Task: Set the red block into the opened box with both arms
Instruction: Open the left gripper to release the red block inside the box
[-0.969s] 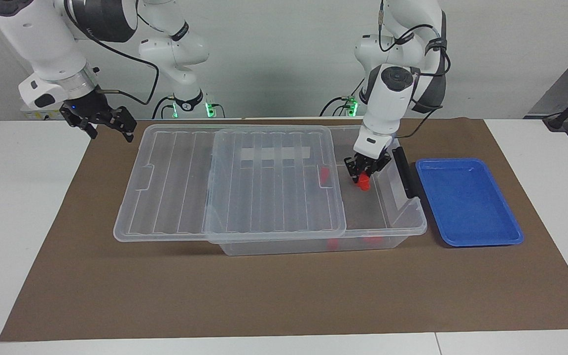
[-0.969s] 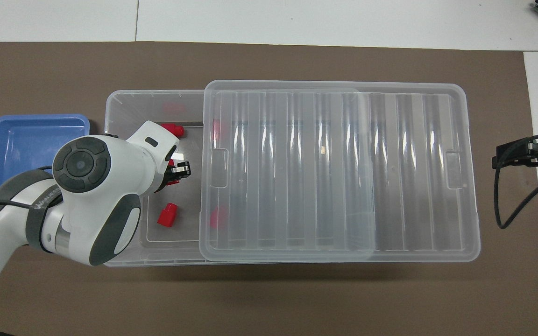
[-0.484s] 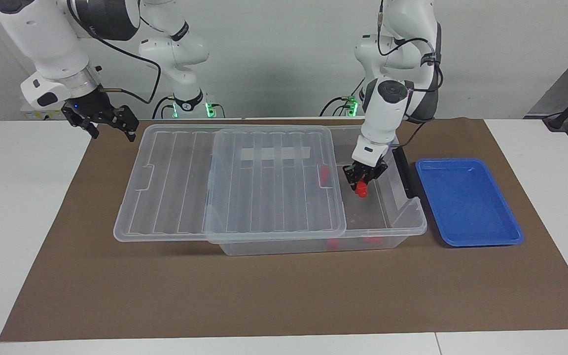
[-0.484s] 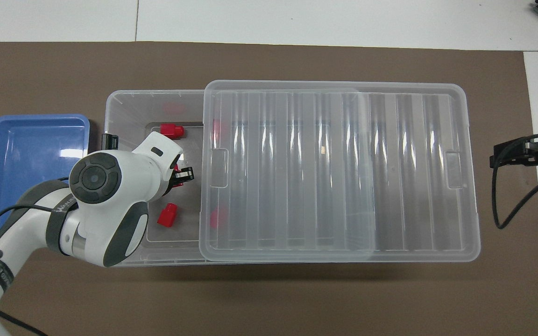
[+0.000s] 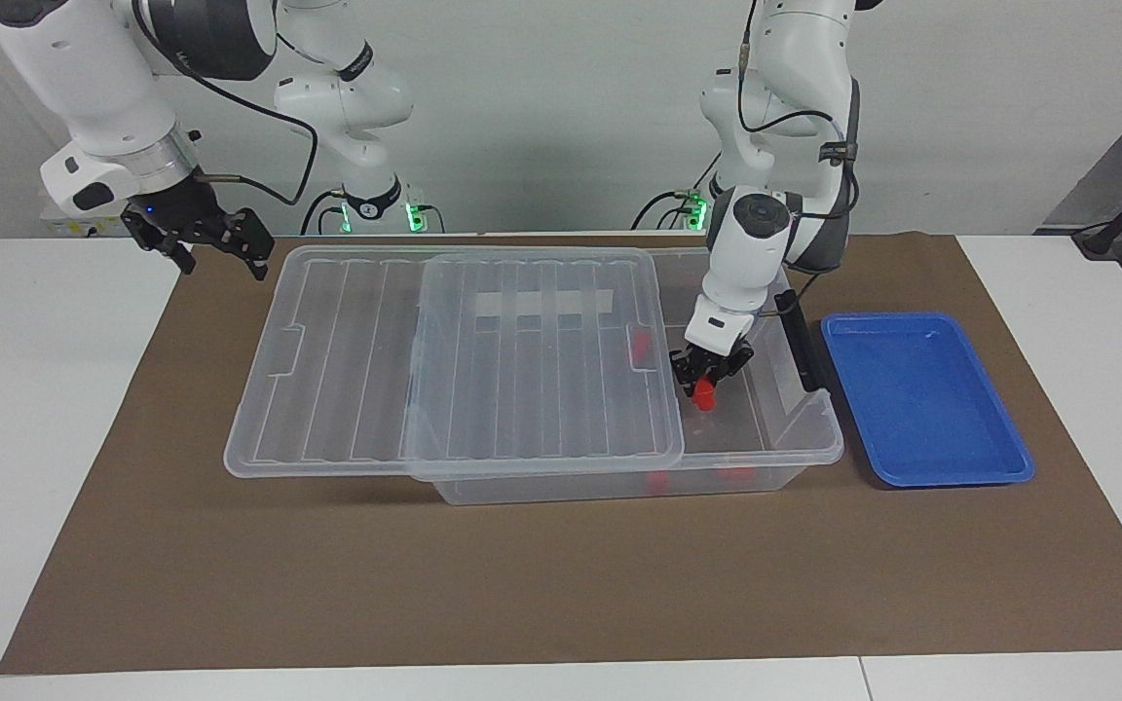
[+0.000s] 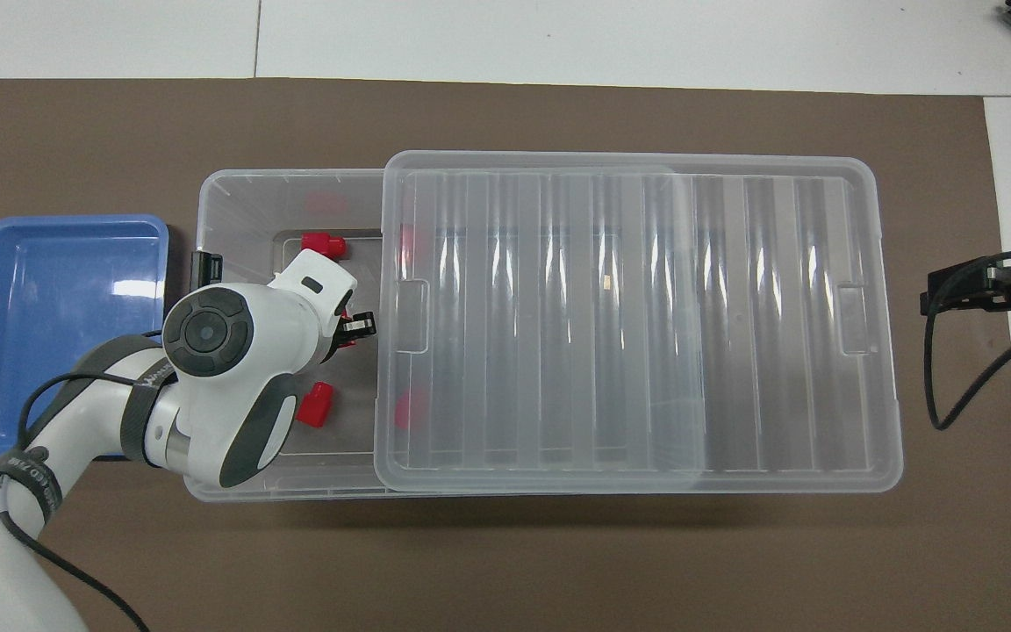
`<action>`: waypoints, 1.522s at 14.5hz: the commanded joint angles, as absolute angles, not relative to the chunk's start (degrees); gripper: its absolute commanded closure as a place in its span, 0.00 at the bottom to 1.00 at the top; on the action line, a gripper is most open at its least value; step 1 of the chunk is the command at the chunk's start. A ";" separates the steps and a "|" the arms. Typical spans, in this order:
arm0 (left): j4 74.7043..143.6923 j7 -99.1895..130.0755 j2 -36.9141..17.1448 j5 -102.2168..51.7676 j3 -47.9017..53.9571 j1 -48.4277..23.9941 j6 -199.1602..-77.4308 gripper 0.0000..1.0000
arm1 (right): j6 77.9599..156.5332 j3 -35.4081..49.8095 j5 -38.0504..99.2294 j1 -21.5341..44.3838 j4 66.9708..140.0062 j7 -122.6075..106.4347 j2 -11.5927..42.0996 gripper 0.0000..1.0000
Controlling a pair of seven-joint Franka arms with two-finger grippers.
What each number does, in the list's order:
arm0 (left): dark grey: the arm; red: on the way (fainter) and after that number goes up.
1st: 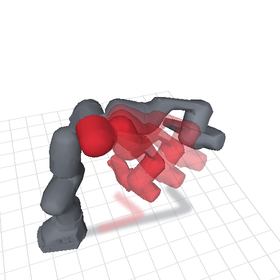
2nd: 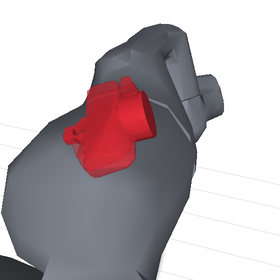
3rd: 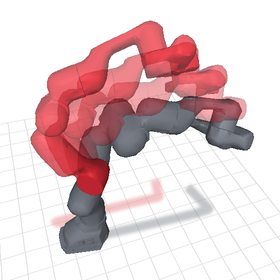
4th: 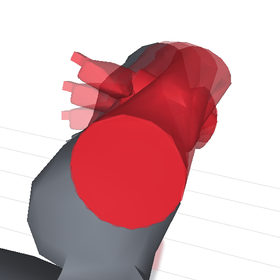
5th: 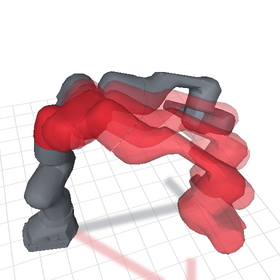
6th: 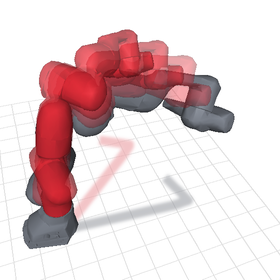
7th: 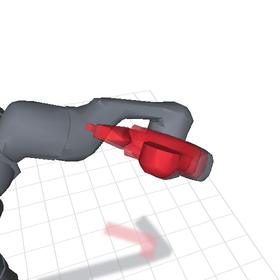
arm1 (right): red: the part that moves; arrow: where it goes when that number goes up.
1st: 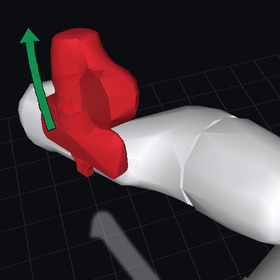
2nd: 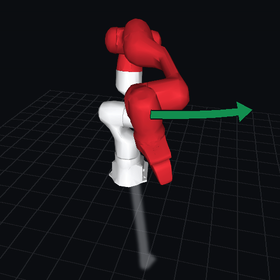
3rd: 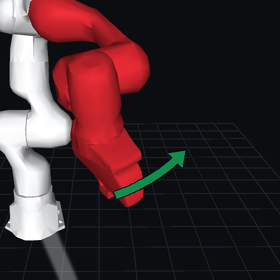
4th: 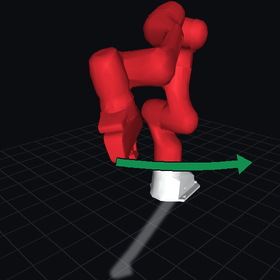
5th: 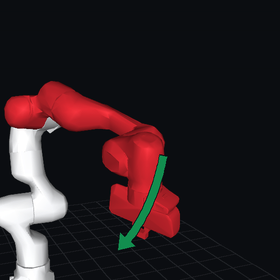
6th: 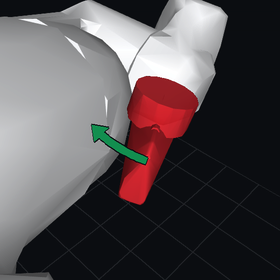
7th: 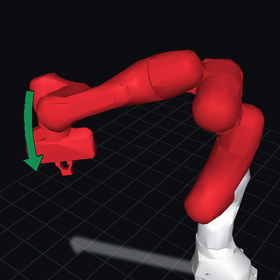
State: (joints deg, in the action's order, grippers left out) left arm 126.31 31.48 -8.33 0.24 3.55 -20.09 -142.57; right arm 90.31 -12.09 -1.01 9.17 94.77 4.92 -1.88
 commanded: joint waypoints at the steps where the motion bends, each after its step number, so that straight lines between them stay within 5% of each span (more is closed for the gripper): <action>1: 126.12 31.82 -9.14 1.23 2.64 -20.75 -144.40 1.00 | 90.18 -12.04 -0.88 8.88 93.87 3.69 -1.41 0.00; 14: 126.65 31.64 -11.87 1.93 2.55 -20.48 -147.39 1.00 | 90.18 -12.04 -0.70 8.96 93.96 3.96 -1.49 0.00; 15: 126.56 31.64 -11.95 1.93 2.55 -20.48 -147.31 0.89 | 90.18 -12.04 -0.70 8.96 93.96 3.96 -1.49 0.00; 16: 126.56 31.55 -12.04 1.93 2.55 -20.48 -147.39 0.37 | 90.18 -12.04 -0.70 8.96 93.96 3.96 -1.49 0.00; 17: 126.39 31.29 -12.04 1.93 2.55 -20.39 -147.39 0.00 | 90.18 -12.04 -0.70 8.96 93.96 3.96 -1.49 0.00; 22: 125.95 31.38 -11.95 1.93 2.46 -20.56 -146.61 0.00 | 90.18 -12.04 -0.62 8.96 94.04 4.04 -1.49 0.00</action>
